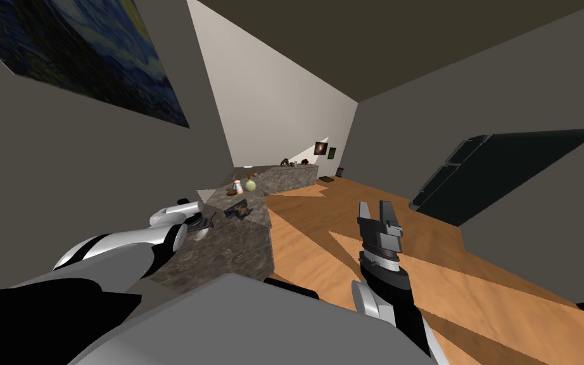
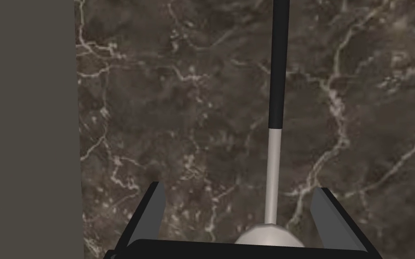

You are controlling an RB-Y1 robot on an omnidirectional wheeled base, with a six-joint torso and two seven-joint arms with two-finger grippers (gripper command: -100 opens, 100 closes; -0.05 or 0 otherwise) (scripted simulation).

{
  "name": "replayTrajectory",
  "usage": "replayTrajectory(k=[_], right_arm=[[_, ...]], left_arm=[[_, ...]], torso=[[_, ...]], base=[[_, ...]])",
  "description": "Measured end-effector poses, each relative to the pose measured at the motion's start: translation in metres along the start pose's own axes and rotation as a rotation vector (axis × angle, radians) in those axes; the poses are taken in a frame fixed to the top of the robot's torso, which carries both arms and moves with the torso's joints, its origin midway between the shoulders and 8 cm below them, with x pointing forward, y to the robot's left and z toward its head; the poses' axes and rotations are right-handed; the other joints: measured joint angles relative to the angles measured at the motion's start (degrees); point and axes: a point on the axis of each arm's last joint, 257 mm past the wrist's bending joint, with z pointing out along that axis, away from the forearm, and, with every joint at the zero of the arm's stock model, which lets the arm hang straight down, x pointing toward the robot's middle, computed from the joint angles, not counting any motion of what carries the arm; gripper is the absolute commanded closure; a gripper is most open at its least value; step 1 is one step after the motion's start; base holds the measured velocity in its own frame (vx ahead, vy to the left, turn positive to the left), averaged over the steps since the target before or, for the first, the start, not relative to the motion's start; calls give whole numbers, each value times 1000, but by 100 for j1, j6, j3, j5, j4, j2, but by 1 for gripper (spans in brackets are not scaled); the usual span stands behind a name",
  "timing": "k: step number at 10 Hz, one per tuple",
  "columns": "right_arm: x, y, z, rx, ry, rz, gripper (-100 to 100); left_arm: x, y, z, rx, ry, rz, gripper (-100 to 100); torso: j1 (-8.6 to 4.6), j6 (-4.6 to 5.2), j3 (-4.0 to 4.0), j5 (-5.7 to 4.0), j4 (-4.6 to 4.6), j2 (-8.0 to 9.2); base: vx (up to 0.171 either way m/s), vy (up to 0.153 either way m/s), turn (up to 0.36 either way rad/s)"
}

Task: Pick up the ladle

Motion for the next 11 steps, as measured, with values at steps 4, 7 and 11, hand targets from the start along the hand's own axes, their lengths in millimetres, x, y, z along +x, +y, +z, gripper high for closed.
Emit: replayTrajectory(k=[4, 7, 11], right_arm=[[0, 0, 0, 0, 0, 0, 0], [0, 0, 0, 0, 0, 0, 0], [0, 0, 0, 0, 0, 0, 0]], left_arm=[[-4, -9, 3, 9, -6, -37, 100], [-3, -10, 3, 12, -4, -36, 100], [-2, -5, 2, 8, 1, -18, 100]], torso=[[12, -10, -18, 4, -10, -29], [10, -5, -22, 12, -11, -35], [5, -9, -29, 11, -14, -48]], base=[[-23, 11, -61], [0, 0, 0], [37, -14, 115]])
